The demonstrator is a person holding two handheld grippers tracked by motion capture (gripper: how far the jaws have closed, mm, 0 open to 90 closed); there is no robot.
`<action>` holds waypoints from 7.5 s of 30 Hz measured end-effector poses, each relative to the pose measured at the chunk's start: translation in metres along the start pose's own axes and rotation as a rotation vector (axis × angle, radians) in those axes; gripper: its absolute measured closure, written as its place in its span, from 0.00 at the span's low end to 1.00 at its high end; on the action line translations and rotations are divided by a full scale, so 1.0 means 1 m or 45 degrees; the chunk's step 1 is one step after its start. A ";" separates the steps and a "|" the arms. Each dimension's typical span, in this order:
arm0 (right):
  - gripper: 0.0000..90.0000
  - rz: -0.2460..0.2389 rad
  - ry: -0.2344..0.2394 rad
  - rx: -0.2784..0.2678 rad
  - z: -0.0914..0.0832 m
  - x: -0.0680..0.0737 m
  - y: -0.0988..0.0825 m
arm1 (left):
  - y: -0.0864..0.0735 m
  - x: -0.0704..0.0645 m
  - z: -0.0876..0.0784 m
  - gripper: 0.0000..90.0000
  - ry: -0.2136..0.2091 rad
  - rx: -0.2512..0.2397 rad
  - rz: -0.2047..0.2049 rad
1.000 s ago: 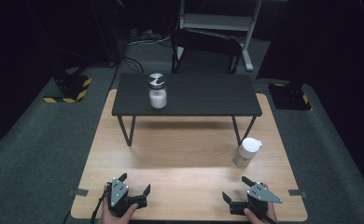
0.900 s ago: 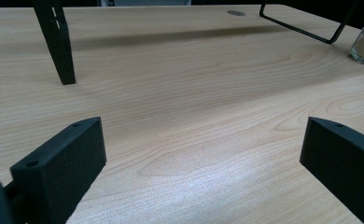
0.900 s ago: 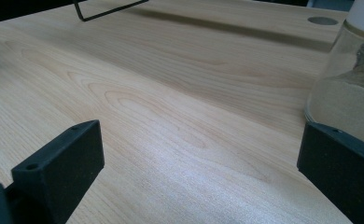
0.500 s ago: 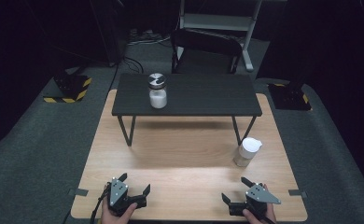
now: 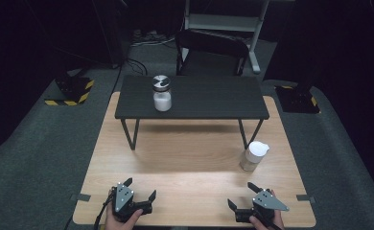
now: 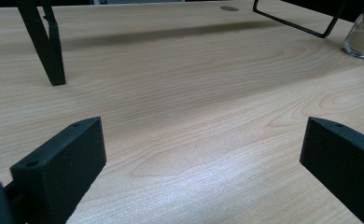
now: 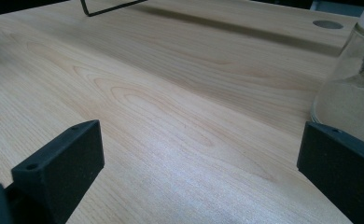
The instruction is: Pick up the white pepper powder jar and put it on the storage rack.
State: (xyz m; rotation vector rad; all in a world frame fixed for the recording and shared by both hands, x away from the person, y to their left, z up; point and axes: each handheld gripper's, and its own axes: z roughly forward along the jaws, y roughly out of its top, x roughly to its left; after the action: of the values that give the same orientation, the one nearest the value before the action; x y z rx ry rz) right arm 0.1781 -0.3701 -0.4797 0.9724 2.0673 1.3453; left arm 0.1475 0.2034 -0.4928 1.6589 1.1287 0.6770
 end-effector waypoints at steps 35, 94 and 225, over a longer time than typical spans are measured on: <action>0.00 0.100 -0.165 -0.207 -0.038 -0.014 -0.003 | 0.001 -0.001 0.001 0.01 -0.014 0.010 0.014; 0.34 0.193 -0.458 -0.161 0.066 -0.032 0.024 | 0.002 0.000 0.001 0.01 -0.043 0.013 0.009; 0.34 0.146 -0.424 -0.407 0.134 -0.036 0.235 | 0.003 0.005 0.005 0.01 -0.095 0.013 -0.024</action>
State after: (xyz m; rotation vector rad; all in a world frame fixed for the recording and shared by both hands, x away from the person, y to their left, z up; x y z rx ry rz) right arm 0.3672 -0.2595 -0.3171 1.0969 1.5179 1.4069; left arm 0.1546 0.2053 -0.4926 1.6667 1.0951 0.5931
